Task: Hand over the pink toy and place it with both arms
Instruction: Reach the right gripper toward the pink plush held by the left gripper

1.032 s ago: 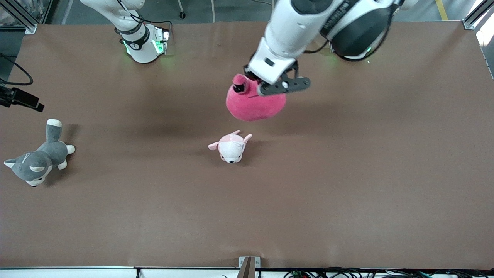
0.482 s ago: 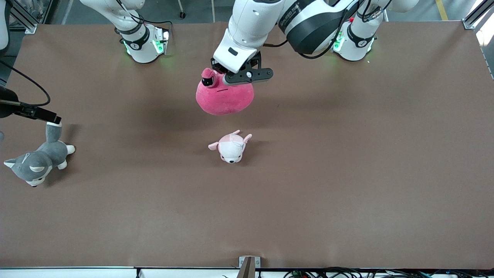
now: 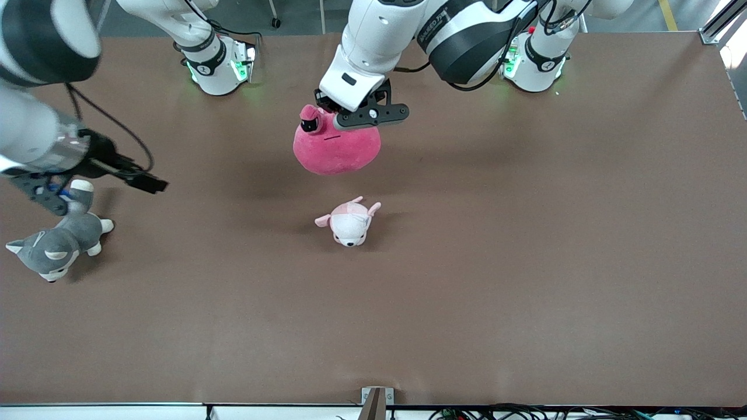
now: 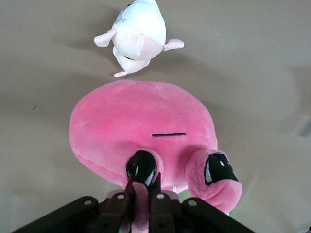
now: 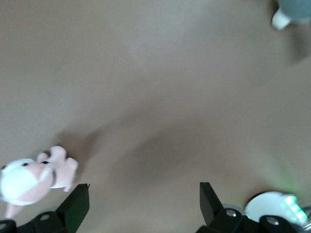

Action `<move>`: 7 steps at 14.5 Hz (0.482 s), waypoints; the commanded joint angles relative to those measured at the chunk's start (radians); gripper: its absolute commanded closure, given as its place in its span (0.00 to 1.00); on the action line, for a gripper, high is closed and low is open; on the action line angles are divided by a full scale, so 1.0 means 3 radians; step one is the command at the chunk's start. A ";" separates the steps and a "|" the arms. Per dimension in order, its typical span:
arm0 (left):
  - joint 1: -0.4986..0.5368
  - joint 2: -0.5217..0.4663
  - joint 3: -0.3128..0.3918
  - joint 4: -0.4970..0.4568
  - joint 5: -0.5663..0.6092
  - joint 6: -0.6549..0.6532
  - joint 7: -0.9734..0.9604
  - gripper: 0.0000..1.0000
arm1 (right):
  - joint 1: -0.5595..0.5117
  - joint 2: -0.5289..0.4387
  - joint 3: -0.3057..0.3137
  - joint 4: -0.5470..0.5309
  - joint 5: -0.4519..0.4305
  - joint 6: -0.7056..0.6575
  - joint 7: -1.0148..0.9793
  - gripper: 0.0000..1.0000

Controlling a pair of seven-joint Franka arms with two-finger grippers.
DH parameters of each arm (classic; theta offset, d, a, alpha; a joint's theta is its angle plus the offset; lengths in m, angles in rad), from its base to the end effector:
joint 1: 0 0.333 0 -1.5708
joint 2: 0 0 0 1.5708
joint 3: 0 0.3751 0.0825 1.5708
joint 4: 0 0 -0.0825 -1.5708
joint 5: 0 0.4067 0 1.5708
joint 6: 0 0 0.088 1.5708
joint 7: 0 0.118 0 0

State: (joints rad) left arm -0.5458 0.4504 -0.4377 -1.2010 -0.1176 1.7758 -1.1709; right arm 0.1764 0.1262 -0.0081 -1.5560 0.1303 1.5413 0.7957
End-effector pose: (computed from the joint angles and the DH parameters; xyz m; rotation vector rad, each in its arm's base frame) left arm 0.4666 -0.5780 0.6043 2.8185 0.3631 -0.2646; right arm 0.6017 0.1184 0.6033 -2.9263 0.9580 0.2851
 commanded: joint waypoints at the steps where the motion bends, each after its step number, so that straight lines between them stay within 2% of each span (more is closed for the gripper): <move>1: -0.0042 0.0023 0.0032 0.0092 -0.0038 -0.0003 -0.0055 1.00 | 0.0428 -0.0063 -0.0024 -0.0070 0.0046 0.0129 0.0710 0.00; 4: -0.0042 0.0023 0.0032 0.0092 -0.0038 -0.0003 -0.0070 1.00 | 0.0766 -0.0073 -0.0024 -0.0070 0.0066 0.0139 0.1160 0.00; 7: -0.0042 0.0023 0.0027 0.0092 -0.0038 -0.0003 -0.0070 1.00 | 0.0945 -0.0088 -0.0024 -0.0070 0.0429 0.0195 0.1580 0.00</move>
State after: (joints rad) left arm -0.5467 0.4505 -0.4374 -1.1991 -0.1176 1.7758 -1.1773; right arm 0.4350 0.1250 -0.0032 -1.5558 0.2029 1.5858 1.2070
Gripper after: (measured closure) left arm 0.872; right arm 0.000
